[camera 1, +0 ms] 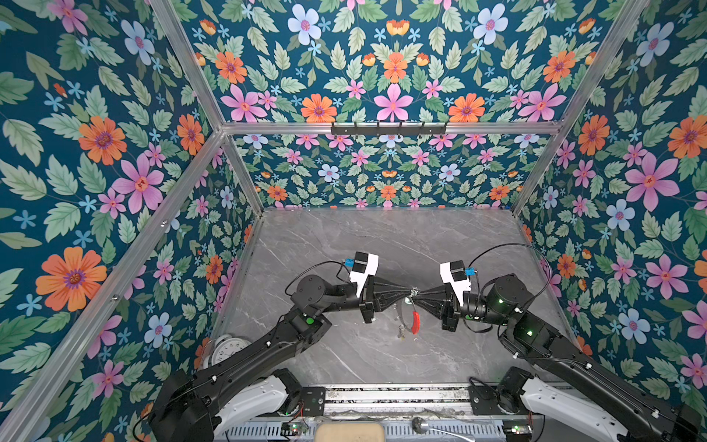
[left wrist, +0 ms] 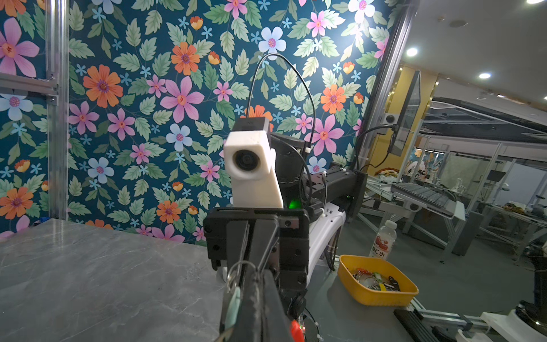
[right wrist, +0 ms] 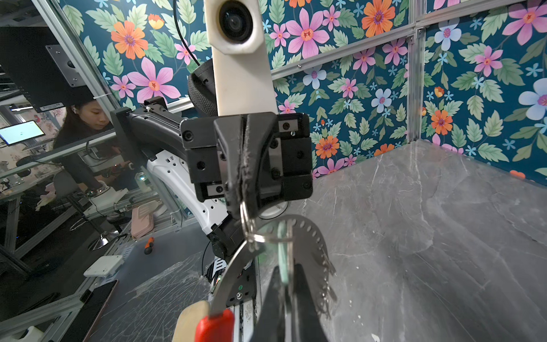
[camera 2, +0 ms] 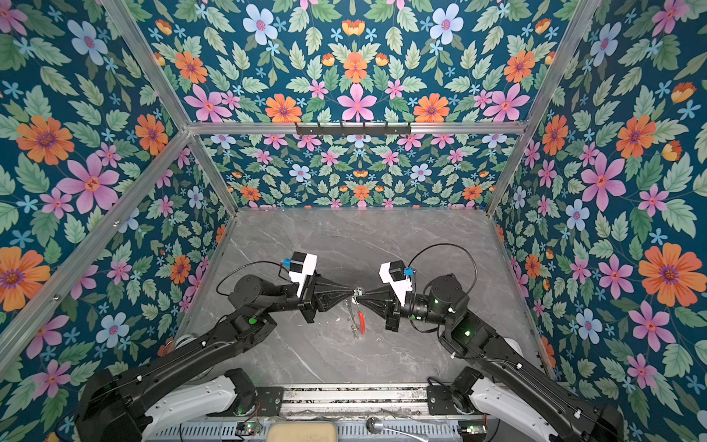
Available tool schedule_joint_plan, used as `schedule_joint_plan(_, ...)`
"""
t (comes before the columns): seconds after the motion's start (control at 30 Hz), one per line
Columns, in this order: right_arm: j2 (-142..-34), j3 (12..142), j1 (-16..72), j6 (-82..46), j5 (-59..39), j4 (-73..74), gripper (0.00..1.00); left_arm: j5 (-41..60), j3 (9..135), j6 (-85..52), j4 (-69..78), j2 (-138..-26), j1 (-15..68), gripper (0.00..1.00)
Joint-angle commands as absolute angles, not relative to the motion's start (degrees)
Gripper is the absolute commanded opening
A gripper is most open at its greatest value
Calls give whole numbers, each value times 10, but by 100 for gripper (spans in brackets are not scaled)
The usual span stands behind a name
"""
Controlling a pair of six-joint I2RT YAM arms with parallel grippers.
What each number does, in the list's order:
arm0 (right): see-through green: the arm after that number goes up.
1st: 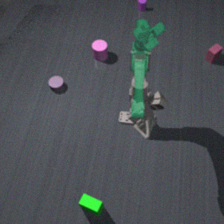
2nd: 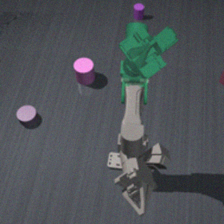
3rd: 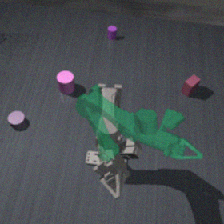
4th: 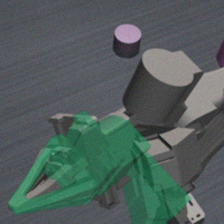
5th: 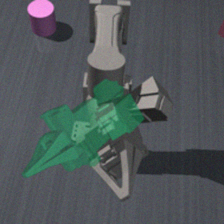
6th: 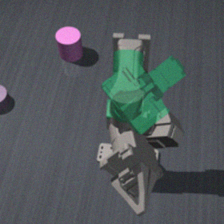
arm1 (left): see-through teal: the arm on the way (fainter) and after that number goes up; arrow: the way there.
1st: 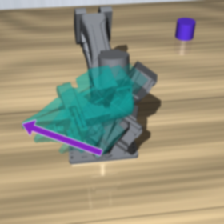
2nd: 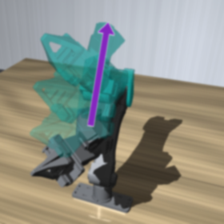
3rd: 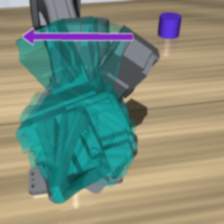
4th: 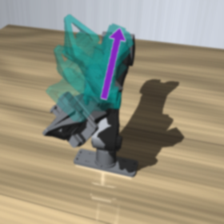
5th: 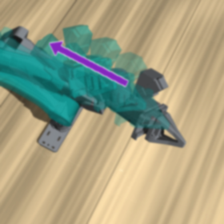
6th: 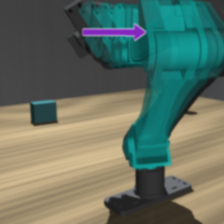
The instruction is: Remove the keys from the keyring
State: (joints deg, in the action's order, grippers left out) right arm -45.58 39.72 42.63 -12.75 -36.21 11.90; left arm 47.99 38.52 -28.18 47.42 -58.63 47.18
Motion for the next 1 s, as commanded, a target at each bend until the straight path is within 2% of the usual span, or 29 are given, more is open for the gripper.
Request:
schedule_joint_plan(0.0,-453,400,429,-119,-362,125,0,470,384,-289,517,-581,472,0)
schedule_joint_plan(0.43,-442,372,440,-121,-347,104,0,470,375,-291,546,-570,472,0)
schedule_joint_plan(0.83,-435,368,445,-127,-336,72,1,495,391,-272,508,-581,471,0)
schedule_joint_plan(0.93,-421,387,446,-107,-332,30,31,503,398,-262,480,-579,471,0)
schedule_joint_plan(0.97,-415,393,445,-99,-329,13,38,504,401,-258,471,-578,471,0)
